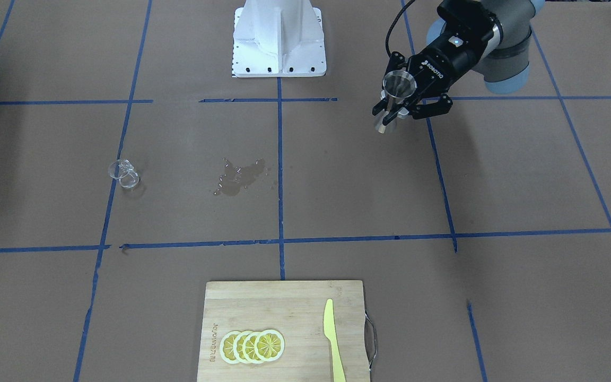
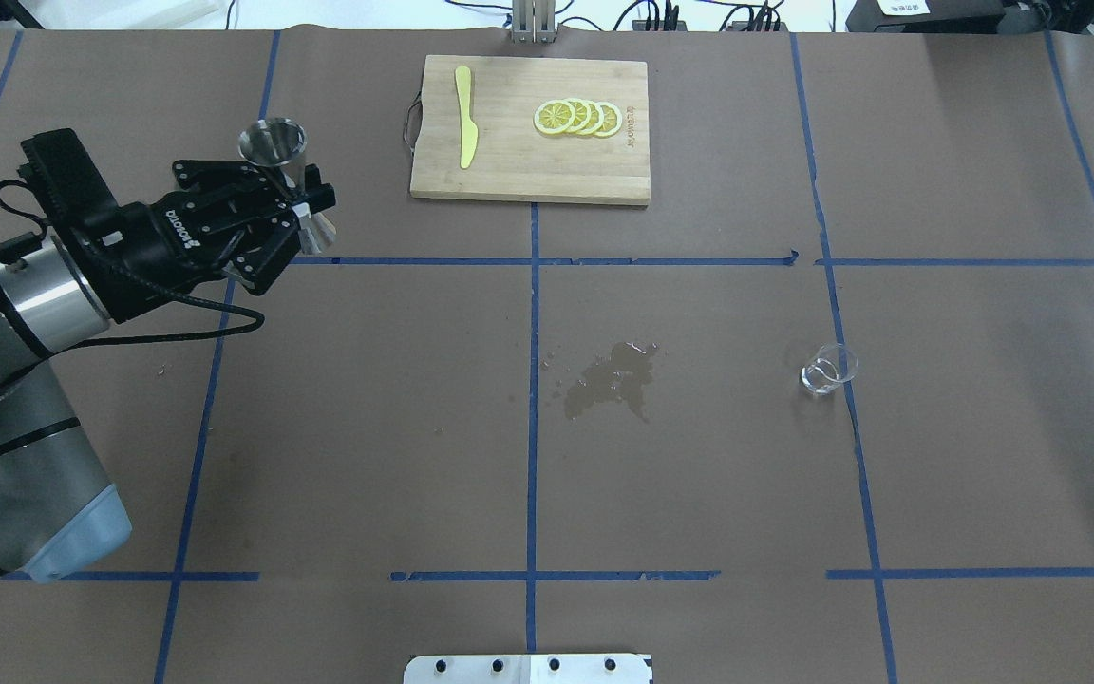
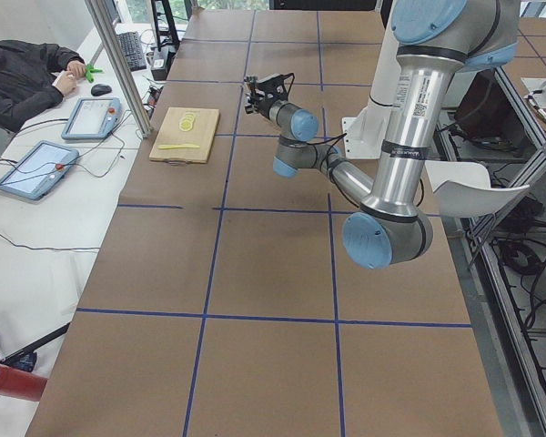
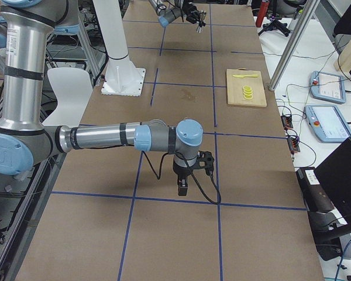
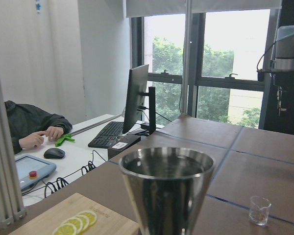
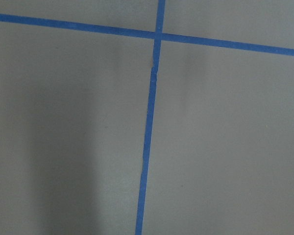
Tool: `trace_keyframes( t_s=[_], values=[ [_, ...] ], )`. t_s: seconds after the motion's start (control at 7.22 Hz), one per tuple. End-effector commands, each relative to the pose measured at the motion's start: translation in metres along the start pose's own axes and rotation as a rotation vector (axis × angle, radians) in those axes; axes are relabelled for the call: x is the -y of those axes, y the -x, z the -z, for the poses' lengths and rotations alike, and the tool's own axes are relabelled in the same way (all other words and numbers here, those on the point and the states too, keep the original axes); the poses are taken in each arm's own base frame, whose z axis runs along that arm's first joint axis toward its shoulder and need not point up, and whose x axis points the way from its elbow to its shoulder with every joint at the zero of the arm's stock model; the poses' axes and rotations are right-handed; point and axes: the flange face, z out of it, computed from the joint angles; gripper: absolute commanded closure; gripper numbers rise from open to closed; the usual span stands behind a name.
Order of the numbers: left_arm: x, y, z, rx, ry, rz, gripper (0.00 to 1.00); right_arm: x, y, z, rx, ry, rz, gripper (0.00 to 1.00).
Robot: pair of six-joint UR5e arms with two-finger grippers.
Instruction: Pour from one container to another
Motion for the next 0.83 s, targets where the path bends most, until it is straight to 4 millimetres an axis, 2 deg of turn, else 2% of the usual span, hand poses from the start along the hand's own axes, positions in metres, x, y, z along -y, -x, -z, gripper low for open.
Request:
trace_keyframes(
  t_s=[0.0,0.14,0.28,0.69],
  values=[
    [-0.007,0.036,0.023,0.262,-0.095,0.051,1.00,-0.001,-0.004,0.000,-0.001,0.000,-0.008,0.00],
    [-0.021,0.051,0.042,0.332,-0.078,0.037,1.00,-0.001,-0.006,0.000,-0.004,0.000,-0.010,0.00],
    [-0.026,0.062,0.054,0.398,-0.086,0.024,1.00,-0.002,-0.010,-0.001,-0.002,0.000,-0.020,0.00],
    [-0.036,0.075,0.065,0.507,-0.120,0.078,1.00,-0.004,-0.013,0.000,0.000,-0.002,-0.025,0.00]
  ],
)
